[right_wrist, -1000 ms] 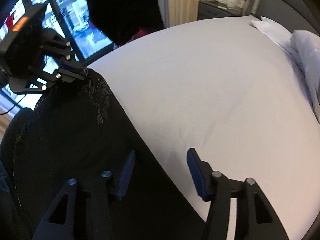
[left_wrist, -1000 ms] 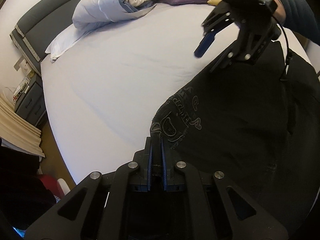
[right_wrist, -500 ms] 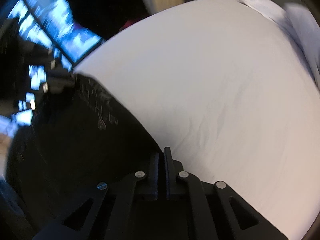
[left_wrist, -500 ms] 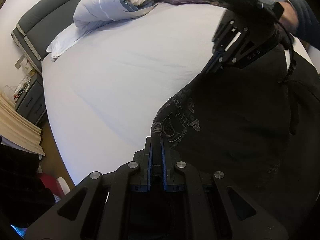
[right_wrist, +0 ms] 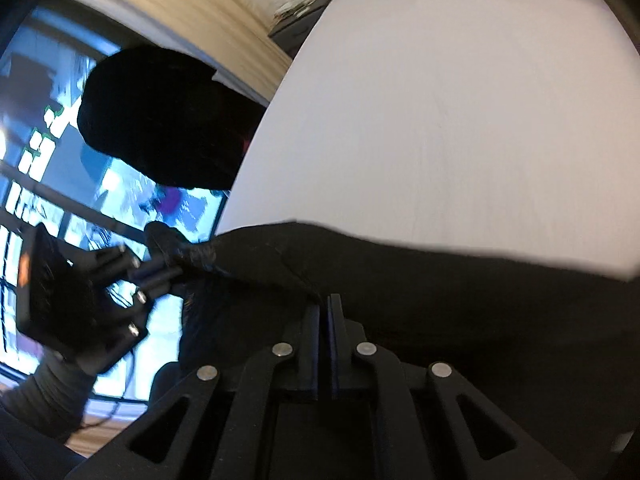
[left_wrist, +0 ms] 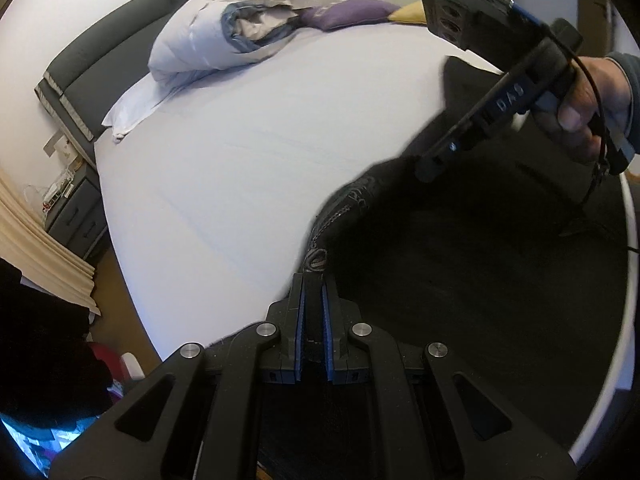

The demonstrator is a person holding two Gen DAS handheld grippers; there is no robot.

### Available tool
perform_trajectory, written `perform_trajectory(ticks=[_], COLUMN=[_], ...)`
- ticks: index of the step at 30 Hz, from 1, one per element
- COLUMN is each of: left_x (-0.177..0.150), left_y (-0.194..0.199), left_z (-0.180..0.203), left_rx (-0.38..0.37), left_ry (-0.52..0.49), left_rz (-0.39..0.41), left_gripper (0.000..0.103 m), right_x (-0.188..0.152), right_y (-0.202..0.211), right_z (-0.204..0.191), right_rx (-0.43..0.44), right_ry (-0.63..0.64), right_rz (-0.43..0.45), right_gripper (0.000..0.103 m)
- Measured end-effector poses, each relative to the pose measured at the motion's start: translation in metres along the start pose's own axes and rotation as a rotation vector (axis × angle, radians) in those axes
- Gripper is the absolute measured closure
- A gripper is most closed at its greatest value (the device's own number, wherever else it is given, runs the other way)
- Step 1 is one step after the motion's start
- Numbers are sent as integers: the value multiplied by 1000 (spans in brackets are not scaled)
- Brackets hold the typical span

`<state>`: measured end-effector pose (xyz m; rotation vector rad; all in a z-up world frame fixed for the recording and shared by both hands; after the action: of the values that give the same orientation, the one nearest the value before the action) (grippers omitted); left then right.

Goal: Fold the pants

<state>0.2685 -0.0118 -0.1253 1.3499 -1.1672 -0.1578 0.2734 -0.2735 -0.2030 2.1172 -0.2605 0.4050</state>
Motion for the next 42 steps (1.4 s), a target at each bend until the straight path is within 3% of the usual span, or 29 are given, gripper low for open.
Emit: perform_trajectory(ticks=[8, 15, 26, 33, 42], left_x=[-59, -98, -125, -132, -143], left_y=[31, 41, 42, 51, 57], left_z=[73, 128, 162, 177, 181], left_rx=[-19, -59, -102, -126, -134], left_ry=[-21, -42, -80, -120, -128], left_rz=[-34, -82, -115, -106, -112], left_gripper=[97, 97, 97, 97, 97], right_x=[-83, -132, -158, -166, -154], right_y=[26, 45, 71, 70, 58], right_z=[2, 2, 6, -3, -15], right_rx=[104, 45, -21, -104, -201], right_ry=[-122, -73, -81, -11, 67], right_rz=[-7, -54, -54, -51, -67], right_gripper=[98, 98, 98, 98, 98])
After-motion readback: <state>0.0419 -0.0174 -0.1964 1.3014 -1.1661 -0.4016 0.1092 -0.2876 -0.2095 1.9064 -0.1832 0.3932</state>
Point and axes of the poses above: each gripper's, at about its wrist camera, not at the fingertips, and y roughly against the way its jaws point, z to its right, x to its top, the point moved 8 cm from there along -y, roughly the way its jaws point, and after that the axes turned 2 degrees about -x, right-handed, at the moved point
